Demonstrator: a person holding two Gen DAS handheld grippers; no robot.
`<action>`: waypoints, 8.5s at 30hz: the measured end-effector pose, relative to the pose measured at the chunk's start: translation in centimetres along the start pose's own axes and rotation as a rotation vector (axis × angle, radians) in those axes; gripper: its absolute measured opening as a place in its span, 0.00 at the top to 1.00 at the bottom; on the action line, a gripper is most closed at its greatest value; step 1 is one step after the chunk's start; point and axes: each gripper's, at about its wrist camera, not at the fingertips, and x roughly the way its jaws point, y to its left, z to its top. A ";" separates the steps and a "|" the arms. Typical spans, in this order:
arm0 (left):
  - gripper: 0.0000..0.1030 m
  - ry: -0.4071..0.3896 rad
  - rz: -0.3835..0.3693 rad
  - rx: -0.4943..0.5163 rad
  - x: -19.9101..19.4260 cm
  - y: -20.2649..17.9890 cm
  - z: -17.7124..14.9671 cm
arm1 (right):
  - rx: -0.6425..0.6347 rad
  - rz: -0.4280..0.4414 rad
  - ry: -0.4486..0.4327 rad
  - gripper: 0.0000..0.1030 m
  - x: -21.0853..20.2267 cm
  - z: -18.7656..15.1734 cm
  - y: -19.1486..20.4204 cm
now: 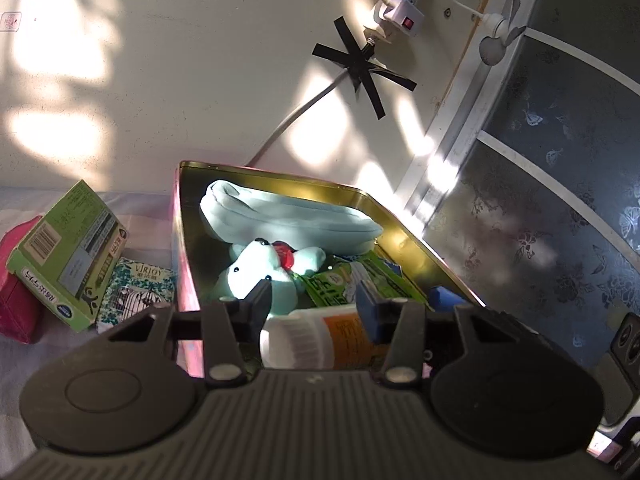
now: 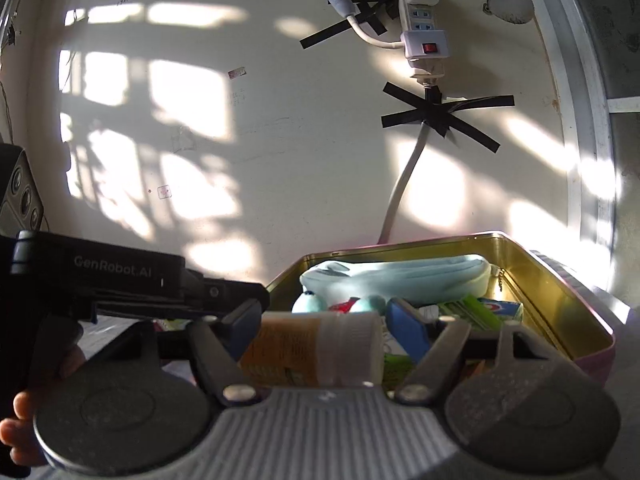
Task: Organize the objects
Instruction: 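Lower the pill bottle into the tin and open the left gripper, then move the right gripper to the green toothpaste box, then grasp the green toothpaste box with the right gripper and lift it, then grasp the toothpaste box with the left gripper while the right gripper releases it, then lower the toothpaste box into the tin and open the left gripper, then move the right gripper to the floral tissue pack, then grasp the floral tissue pack with the right gripper and lift it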
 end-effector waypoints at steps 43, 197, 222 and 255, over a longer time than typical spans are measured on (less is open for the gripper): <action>0.22 -0.044 0.495 0.201 -6.9 -2.3 -8.7 | 0.038 -0.086 -0.154 0.06 -4.3 -4.1 -0.9; 0.23 -0.117 0.406 0.243 -7.0 -4.1 -9.5 | 0.106 -0.168 -0.046 0.28 -9.1 -6.4 0.1; 0.21 -0.065 0.511 0.191 -8.2 4.7 -10.5 | -0.061 -0.123 0.005 0.25 -6.9 -6.8 5.7; 0.17 -0.155 0.493 -0.301 -14.1 17.2 -8.8 | -0.974 -0.070 0.546 0.89 16.3 -5.3 22.2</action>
